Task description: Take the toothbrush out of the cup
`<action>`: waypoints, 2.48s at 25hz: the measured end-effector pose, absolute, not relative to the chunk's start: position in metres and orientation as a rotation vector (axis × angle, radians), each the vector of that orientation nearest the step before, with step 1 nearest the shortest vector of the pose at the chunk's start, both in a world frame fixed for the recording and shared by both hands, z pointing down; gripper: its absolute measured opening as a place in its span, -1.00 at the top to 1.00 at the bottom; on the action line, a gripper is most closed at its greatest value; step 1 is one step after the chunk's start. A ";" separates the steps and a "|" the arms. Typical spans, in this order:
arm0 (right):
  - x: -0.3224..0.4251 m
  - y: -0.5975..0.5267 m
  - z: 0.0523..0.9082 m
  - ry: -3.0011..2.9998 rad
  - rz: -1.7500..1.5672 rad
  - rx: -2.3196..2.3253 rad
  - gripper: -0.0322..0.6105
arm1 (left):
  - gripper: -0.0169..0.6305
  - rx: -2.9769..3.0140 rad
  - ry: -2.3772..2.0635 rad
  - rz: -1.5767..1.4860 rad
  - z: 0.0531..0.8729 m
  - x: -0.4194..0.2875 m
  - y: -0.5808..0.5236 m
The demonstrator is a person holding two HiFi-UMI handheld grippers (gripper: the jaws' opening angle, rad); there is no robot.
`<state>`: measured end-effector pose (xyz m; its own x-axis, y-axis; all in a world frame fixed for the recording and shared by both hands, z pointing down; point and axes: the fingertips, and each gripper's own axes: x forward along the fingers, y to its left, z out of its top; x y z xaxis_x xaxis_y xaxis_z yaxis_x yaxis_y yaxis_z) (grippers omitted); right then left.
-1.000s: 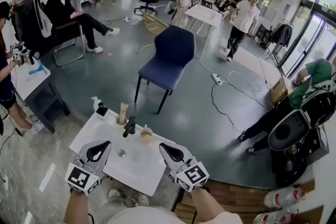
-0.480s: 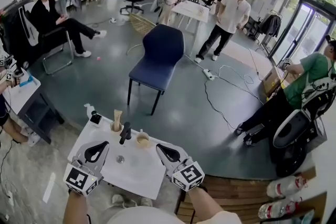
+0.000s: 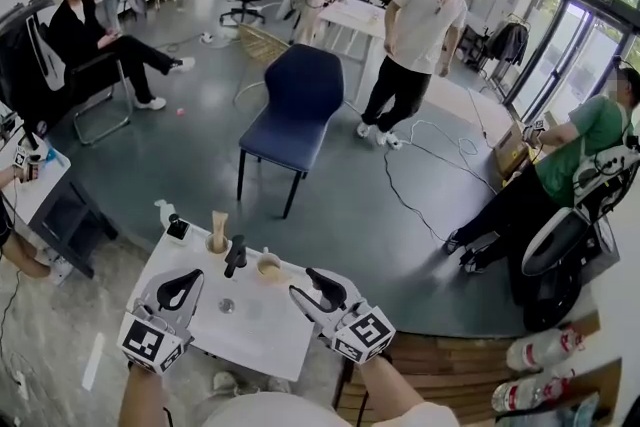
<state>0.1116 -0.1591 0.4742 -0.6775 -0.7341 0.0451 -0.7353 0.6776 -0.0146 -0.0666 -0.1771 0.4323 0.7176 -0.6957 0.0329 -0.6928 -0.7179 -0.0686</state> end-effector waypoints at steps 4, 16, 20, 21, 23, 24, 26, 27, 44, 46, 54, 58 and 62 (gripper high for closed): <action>0.112 -0.154 0.475 -2.858 0.043 1.225 0.06 | 0.93 -2.871 1.146 -0.081 0.435 -0.065 -0.177; 0.114 -0.152 0.505 -2.768 0.032 1.209 -0.01 | 0.93 -2.868 1.141 -0.083 0.432 -0.070 -0.174; 0.110 -0.159 0.524 -2.738 0.032 1.189 0.02 | 0.93 -2.855 1.153 -0.083 0.434 -0.077 -0.170; 0.109 -0.161 0.530 -2.727 0.038 1.183 0.03 | 0.93 -2.852 1.163 -0.084 0.432 -0.079 -0.170; 0.109 -0.166 0.542 -2.703 0.057 1.172 0.04 | 0.93 -2.845 1.178 -0.085 0.429 -0.083 -0.170; 0.109 -0.168 0.548 -2.693 0.064 1.167 0.04 | 0.93 -2.841 1.185 -0.087 0.429 -0.084 -0.169; 0.109 -0.173 0.561 -2.672 0.077 1.155 0.05 | 0.93 -2.833 1.201 -0.093 0.429 -0.089 -0.169; 0.110 -0.175 0.567 -2.662 0.083 1.150 0.05 | 0.93 -2.830 1.208 -0.095 0.428 -0.091 -0.168; 0.114 -0.215 0.665 -2.488 0.087 0.952 0.07 | 0.93 -2.779 1.330 -0.153 0.434 -0.104 -0.182; 0.113 -0.215 0.675 -2.464 0.068 0.898 0.07 | 0.93 -2.775 1.342 -0.161 0.435 -0.104 -0.183; 0.107 -0.215 0.716 -2.316 -0.076 0.685 0.10 | 0.93 -2.757 1.392 -0.180 0.437 -0.109 -0.182; 0.106 -0.222 0.741 -2.242 -0.164 0.600 0.14 | 0.93 -2.738 1.423 -0.184 0.440 -0.115 -0.183; 0.107 -0.228 0.759 -2.172 -0.235 0.520 0.18 | 0.93 -2.724 1.455 -0.192 0.441 -0.121 -0.181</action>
